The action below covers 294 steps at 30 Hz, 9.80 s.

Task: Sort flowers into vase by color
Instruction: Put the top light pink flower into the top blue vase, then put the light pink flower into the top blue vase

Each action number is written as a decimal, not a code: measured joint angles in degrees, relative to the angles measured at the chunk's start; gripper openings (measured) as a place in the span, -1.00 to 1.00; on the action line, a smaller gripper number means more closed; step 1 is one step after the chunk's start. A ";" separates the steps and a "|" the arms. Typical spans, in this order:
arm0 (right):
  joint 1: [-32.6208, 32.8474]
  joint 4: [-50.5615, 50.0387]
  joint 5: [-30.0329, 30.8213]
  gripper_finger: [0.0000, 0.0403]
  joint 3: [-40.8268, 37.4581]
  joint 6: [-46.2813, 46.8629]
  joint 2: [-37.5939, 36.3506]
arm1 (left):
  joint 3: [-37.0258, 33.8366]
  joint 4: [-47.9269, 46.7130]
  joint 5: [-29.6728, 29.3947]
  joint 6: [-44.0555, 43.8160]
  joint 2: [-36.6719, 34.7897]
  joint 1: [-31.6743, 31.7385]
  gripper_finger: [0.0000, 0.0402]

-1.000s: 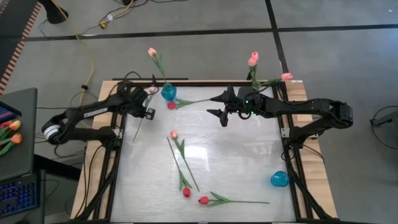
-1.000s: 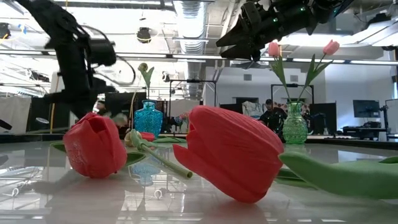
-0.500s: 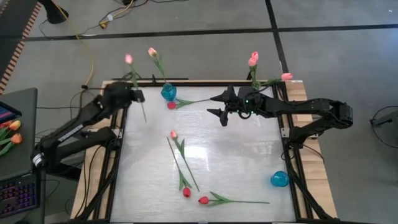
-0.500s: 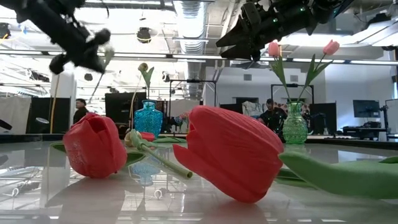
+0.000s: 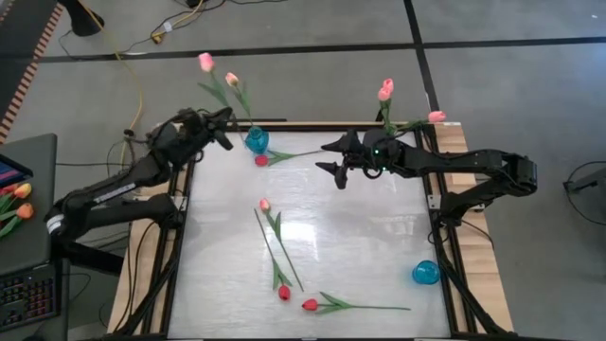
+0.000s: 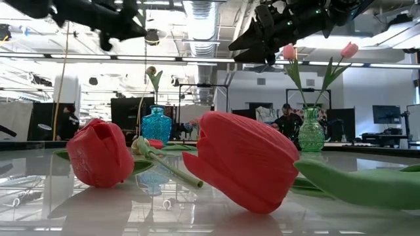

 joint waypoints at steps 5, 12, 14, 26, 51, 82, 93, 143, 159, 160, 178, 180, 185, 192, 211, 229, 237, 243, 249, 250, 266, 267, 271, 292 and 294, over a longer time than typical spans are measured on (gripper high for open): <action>-0.14 -0.01 0.00 0.53 0.00 0.00 0.00 | 0.00 12.24 3.46 3.94 9.78 1.23 -1.00; -0.12 -0.07 0.00 0.53 0.00 0.00 0.00 | 3.77 16.14 7.61 8.50 19.31 5.93 -1.00; -0.12 -0.09 0.00 0.53 0.00 0.02 0.00 | 4.86 16.00 9.66 9.16 20.95 7.21 -1.00; -0.12 -0.30 0.32 0.53 0.00 0.02 0.00 | 5.70 10.56 12.40 9.92 22.20 10.37 -1.00; -0.12 -0.11 0.70 0.53 0.00 0.04 0.00 | 5.70 10.75 13.80 12.75 30.00 10.37 -1.00; -0.12 0.00 0.68 0.53 0.00 0.02 0.00 | 5.68 -8.12 14.66 12.49 18.55 10.09 -0.48; 2.92 -0.11 0.10 0.53 0.00 -3.53 0.00 | 5.70 -17.79 23.47 8.61 13.06 3.17 -0.49; 35.76 -28.82 11.43 0.53 6.12 37.84 0.00 | 32.54 -48.47 16.25 43.07 52.04 -48.75 -0.49; 38.69 -29.24 12.25 0.53 6.10 39.69 0.00 | 31.68 -50.38 10.31 51.96 58.85 -48.81 -0.49; 38.45 -29.25 12.26 0.53 6.10 39.69 0.00 | 31.18 -50.29 10.48 52.38 58.85 -48.59 -0.49; 34.04 -28.86 12.28 0.53 6.10 39.04 0.00 | 30.31 -50.88 12.19 54.11 62.52 -47.39 -0.52; 34.04 -28.84 12.28 0.53 6.10 39.04 0.00 | 30.86 -51.58 11.81 53.43 62.57 -47.50 -0.61; 34.04 -28.81 12.28 0.53 6.10 39.05 0.00 | 32.94 -54.17 10.40 51.31 61.76 -47.44 -0.95; 34.04 -28.68 12.28 0.53 6.10 39.06 0.00 | 38.26 -58.57 7.46 49.53 57.25 -46.97 -0.99; 31.35 -27.77 12.26 0.53 6.10 28.21 0.00 | 43.41 -76.21 35.85 13.40 40.29 -31.89 -1.00; 34.60 -11.64 21.77 0.53 6.10 -21.66 0.00 | 43.24 -66.22 50.83 -29.36 39.44 -24.01 -1.00; 37.04 -3.54 35.62 0.53 6.12 -42.66 -0.02 | 43.11 -55.44 53.70 -43.45 41.51 -24.44 -1.00; 35.53 -4.00 36.77 0.51 6.12 -45.29 2.25 | 43.26 -42.96 54.02 -51.60 43.04 -24.46 -1.00; 35.59 -1.46 43.63 0.50 6.12 -51.86 6.74 | 43.19 -41.19 54.30 -54.56 43.88 -24.12 -1.00; 35.59 -1.14 43.98 0.50 6.12 -52.57 7.25 | 43.19 -41.14 54.26 -54.54 43.88 -24.13 -1.00; 35.48 2.54 48.33 0.28 7.69 -60.00 9.38 | 43.19 -41.05 53.30 -53.73 43.88 -23.83 -1.00; 35.44 2.54 48.31 0.23 7.69 -60.00 9.38 | 43.19 -41.03 53.24 -53.67 43.88 -23.81 -1.00; 35.46 2.54 48.33 -0.04 7.69 -60.00 9.38 | 43.19 -41.06 53.21 -53.30 43.88 -23.79 -1.00; 35.96 2.31 48.29 -0.90 7.67 -58.07 9.38 | 43.19 -40.90 51.97 -49.34 43.86 -23.95 -0.89; 36.24 2.49 48.29 -0.90 7.67 -56.55 9.38 | 43.19 -40.85 51.81 -47.11 43.86 -23.75 -0.77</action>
